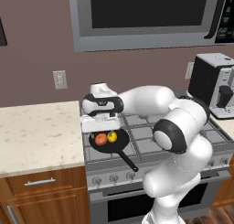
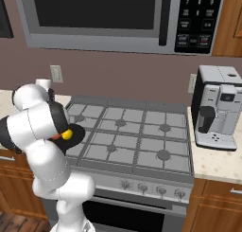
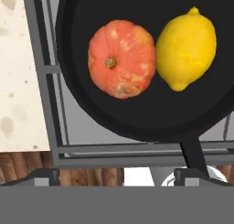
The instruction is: Put the squash and lemon in the pan. Then turn on the front left burner and set the heat to medium.
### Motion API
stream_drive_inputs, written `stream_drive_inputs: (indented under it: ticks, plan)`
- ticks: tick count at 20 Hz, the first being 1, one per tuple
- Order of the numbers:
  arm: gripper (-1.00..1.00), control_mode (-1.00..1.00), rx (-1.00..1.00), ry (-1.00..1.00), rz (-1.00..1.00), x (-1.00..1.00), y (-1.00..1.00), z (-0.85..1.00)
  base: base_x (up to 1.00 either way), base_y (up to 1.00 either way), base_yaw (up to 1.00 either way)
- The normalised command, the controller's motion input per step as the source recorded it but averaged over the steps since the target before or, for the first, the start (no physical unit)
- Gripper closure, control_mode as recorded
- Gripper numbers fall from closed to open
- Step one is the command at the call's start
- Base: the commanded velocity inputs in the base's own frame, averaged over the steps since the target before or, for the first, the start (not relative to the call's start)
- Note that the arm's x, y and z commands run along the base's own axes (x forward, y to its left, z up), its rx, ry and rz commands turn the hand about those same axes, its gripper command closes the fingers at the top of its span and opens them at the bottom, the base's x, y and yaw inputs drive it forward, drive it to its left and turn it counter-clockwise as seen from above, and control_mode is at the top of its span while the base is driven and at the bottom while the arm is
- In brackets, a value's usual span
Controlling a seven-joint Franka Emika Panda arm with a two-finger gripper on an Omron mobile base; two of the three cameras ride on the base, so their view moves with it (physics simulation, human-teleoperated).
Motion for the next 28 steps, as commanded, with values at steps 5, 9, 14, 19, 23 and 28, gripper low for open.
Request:
stream_drive_inputs:
  ticks: [5,9,14,19,23,28]
  plan:
    - [-1.0,-1.0,0.0,-0.13,0.0,-0.4,0.0,0.19,0.0,0.0,0.0]
    - [-1.0,-1.0,0.0,-0.16,0.0,-0.27,0.0,0.14,0.0,0.0,0.0]
    - [-1.0,-1.0,0.01,-0.23,0.0,-0.27,0.0,0.02,0.0,0.0,0.0]
    - [-1.0,-1.0,0.03,-0.34,0.0,-0.52,0.0,0.23,0.0,0.0,0.0]
    - [-1.0,-1.0,0.0,-0.31,0.0,-0.47,0.0,0.21,0.0,0.0,0.0]
    - [-1.0,-1.0,0.0,-0.31,0.0,-0.41,0.02,0.0,0.0,0.0,0.0]
